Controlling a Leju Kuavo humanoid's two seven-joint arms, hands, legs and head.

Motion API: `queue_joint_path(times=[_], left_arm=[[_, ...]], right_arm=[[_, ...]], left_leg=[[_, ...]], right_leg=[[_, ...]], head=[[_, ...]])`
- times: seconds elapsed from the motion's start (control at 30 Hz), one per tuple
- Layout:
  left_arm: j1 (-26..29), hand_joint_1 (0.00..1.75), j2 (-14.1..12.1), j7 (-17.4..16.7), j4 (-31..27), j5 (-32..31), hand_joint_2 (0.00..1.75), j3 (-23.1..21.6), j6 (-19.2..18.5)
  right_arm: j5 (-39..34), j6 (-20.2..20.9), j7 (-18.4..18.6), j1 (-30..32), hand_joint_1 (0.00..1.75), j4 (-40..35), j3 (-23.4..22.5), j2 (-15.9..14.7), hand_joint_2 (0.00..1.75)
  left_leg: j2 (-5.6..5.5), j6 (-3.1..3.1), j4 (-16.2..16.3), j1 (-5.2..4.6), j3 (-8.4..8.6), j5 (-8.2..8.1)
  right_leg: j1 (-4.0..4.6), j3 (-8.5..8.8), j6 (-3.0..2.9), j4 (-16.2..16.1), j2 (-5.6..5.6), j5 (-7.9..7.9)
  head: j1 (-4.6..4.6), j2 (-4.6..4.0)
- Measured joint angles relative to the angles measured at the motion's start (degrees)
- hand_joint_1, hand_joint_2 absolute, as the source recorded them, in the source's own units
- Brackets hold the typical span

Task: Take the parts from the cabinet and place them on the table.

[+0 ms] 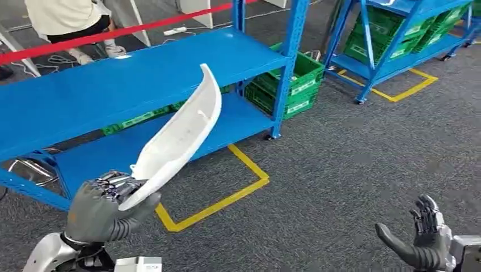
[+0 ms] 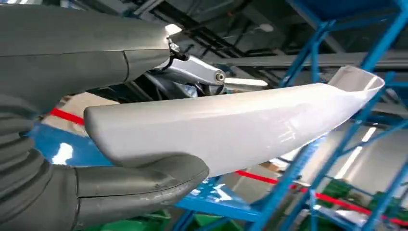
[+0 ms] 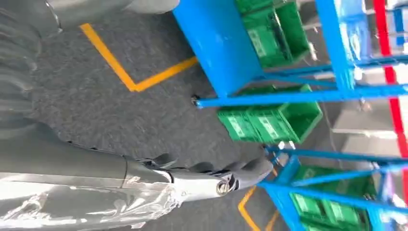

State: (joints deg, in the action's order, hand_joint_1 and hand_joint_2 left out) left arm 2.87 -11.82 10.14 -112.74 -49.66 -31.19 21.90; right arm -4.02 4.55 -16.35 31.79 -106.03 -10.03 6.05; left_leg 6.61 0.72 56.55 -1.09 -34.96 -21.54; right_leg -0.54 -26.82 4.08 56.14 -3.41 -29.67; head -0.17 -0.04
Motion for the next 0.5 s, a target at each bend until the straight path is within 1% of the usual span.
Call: queue_joint_path(times=[0.03,0.07,0.1,0.13,0.17,0.2,0.23,0.27,0.3,0.33,0.37,0.4,0.43,0.47,0.5], left_arm=[[-0.18,1.75,0.02,0.26,0.07,0.44,1.75,-0.33,0.09],[-0.2,1.75,0.0,0.39,0.13,0.63,1.75,-0.55,0.11],[-0.21,1.75,0.0,0.66,0.22,0.83,1.75,-0.7,0.17],[-0.22,1.75,0.0,0.76,0.26,0.87,1.75,-0.85,0.22],[-0.26,1.75,0.0,0.89,0.3,1.05,1.75,-0.98,0.22],[-0.31,1.75,0.0,0.94,0.33,1.36,1.75,-1.05,0.2],[-0.33,1.75,-0.02,1.14,0.42,1.81,1.75,-1.2,0.06],[-0.36,1.75,-0.17,1.57,0.55,2.29,1.75,-1.33,-0.02],[-0.43,1.75,-0.28,1.95,0.57,2.51,1.75,-1.46,-0.18],[-0.58,1.75,-0.37,2.23,0.59,2.73,1.75,-1.68,-0.33],[-0.73,1.75,-0.5,2.36,0.57,2.75,1.75,-1.88,-0.57],[-0.9,1.75,-0.68,2.43,0.57,2.8,1.75,-2.05,-0.83],[-0.99,1.75,-0.83,2.47,0.57,2.8,1.75,-2.21,-0.96],[-1.16,1.75,-0.85,2.58,0.57,2.82,1.75,-2.29,-0.96],[-1.27,1.75,-0.87,2.6,0.57,2.86,1.75,-2.4,-0.96]], right_arm=[[0.0,-0.04,0.04,0.3,0.0,-0.02,-0.18,0.0,1.75],[0.0,-0.04,0.07,0.47,0.0,-0.02,-0.28,0.02,1.75],[0.02,-0.07,0.02,0.41,0.0,-0.11,-0.35,0.28,1.75],[0.11,-0.07,0.07,0.29,0.0,-0.13,-0.44,0.28,1.75],[0.18,-0.07,0.02,0.16,0.0,-0.24,-0.46,0.28,1.75],[0.2,-0.07,0.02,0.21,0.0,-0.26,-0.46,0.33,1.75],[0.28,-0.04,0.02,0.31,0.0,-0.28,-0.48,0.42,1.75],[0.33,-0.02,0.0,0.37,0.0,-0.28,-0.52,0.41,1.75],[0.35,0.04,-0.02,0.37,0.0,-0.28,-0.52,0.42,1.75],[0.37,0.22,-0.07,0.39,0.0,-0.28,-0.57,0.44,1.75],[0.42,0.28,-0.09,0.43,0.0,-0.28,-0.59,0.48,1.75],[0.46,0.35,-0.15,0.42,0.0,-0.31,-0.63,0.63,1.75],[0.5,0.42,-0.2,0.39,0.0,-0.31,-0.63,0.74,1.75],[0.52,0.55,-0.22,0.4,0.0,-0.31,-0.72,0.83,1.75],[0.52,0.59,-0.3,0.52,0.0,-0.37,-0.94,0.83,1.75]], left_leg=[[0.64,-0.42,-0.16,0.15,-0.09,0.51],[0.67,-0.76,-0.14,0.17,-0.37,0.66],[-2.37,-1.49,0.59,0.48,-0.8,-1.6],[-4.58,-1.77,2.96,0.62,-1.47,-5.24],[-5.65,-1.96,7.09,0.69,-2.52,-9.02],[-6.04,-2.03,11.13,0.7,-3.54,-11.42],[-6.25,-2.0,15.43,0.69,-4.42,-12.76],[-6.36,-1.85,17.44,0.69,-4.42,-12.12],[-6.44,-1.64,17.0,0.66,-3.37,-9.92],[-6.59,-1.27,14.09,0.64,-1.21,-7.7],[-7.15,-0.67,9.14,0.51,2.19,-6.21],[-8.67,0.06,3.8,0.31,5.9,-6.03],[-9.99,0.81,0.0,0.15,8.64,-7.37],[-9.86,0.7,-2.05,0.33,9.74,-8.09],[-9.51,0.57,-3.13,0.16,9.63,-8.94]], right_leg=[[0.19,-0.58,-0.63,0.14,0.63,0.39],[-0.02,-1.19,-1.42,-0.09,1.13,1.21],[-0.16,-2.13,-1.93,-0.06,1.65,1.97],[-0.23,-2.71,-2.23,-0.06,2.21,2.8],[-0.23,-3.68,-2.51,-0.08,2.92,3.4],[-0.2,-4.66,-2.66,-0.03,3.66,4.23],[-0.11,-5.84,-2.68,0.0,4.43,4.99],[-0.06,-6.77,-2.65,0.0,5.22,5.64],[-0.01,-7.56,-2.68,-0.04,6.17,5.74],[0.06,-8.19,-2.75,-0.03,7.01,5.97],[0.1,-8.58,-2.71,-0.04,7.61,6.48],[-0.07,-8.71,-2.59,-0.03,8.2,6.87],[0.03,-8.98,-2.34,0.02,8.44,7.08],[0.07,-9.19,-2.04,0.12,9.07,7.41],[0.1,-9.44,-1.49,0.2,9.46,7.78]], head=[[0.11,0.02],[0.2,0.02],[0.09,0.02],[0.04,0.02],[0.06,0.02],[0.09,0.02],[0.09,0.02],[0.09,0.02],[0.11,0.02],[0.08,0.02],[0.09,0.02],[0.09,0.0],[0.15,0.0],[0.05,0.02],[0.09,0.02]])
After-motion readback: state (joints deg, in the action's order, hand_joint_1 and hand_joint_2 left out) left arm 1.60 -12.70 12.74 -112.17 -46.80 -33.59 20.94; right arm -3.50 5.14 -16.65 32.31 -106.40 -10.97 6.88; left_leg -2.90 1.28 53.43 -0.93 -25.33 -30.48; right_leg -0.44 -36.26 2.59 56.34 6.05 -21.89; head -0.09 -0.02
